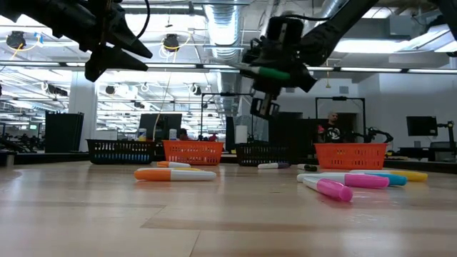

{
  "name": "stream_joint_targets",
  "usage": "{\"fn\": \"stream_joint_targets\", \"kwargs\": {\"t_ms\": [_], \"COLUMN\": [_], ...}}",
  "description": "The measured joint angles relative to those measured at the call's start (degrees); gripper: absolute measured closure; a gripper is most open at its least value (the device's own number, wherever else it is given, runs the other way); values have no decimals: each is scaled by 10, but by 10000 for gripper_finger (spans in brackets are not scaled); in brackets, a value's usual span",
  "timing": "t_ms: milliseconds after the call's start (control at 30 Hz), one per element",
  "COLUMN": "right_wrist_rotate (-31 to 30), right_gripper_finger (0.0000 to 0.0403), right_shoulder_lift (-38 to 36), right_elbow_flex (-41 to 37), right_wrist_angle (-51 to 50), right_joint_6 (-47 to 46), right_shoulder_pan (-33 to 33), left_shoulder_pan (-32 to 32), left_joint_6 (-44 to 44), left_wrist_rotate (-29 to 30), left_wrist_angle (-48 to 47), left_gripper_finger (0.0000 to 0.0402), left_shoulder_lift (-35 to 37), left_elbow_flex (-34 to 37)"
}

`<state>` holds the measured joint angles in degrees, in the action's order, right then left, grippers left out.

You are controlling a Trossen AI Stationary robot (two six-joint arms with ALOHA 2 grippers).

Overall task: Pick & Place Markers
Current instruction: Put the green small marker pen into the right black bin

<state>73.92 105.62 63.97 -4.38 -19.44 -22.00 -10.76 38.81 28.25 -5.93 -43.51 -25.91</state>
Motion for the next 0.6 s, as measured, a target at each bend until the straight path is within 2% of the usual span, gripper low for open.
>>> {"fn": "stream_joint_targets", "kwargs": {"t_ms": [200, 300, 433, 600], "right_wrist_rotate": [-76, -102, -179, -359], "right_gripper_finger": [371, 369, 368, 370], "right_shoulder_lift": [0, 0, 0, 0], "right_elbow_flex": [49, 81, 137, 205], "right_wrist_angle": [1, -37, -197, -387], "right_joint_6": [41, 72, 183, 314], "right_shoulder_pan": [-36, -60, -95, -127], "left_shoulder_pan": [0, 0, 0, 0], "left_joint_6": [-14, -28, -30, -30], "left_wrist_rotate": [0, 0, 0, 0], "left_wrist_angle": [0, 0, 0, 0], "left_gripper_finger": [263, 263, 263, 263], "left_shoulder_lift": [0, 0, 0, 0], "left_elbow_flex": [0, 0, 0, 0]}}
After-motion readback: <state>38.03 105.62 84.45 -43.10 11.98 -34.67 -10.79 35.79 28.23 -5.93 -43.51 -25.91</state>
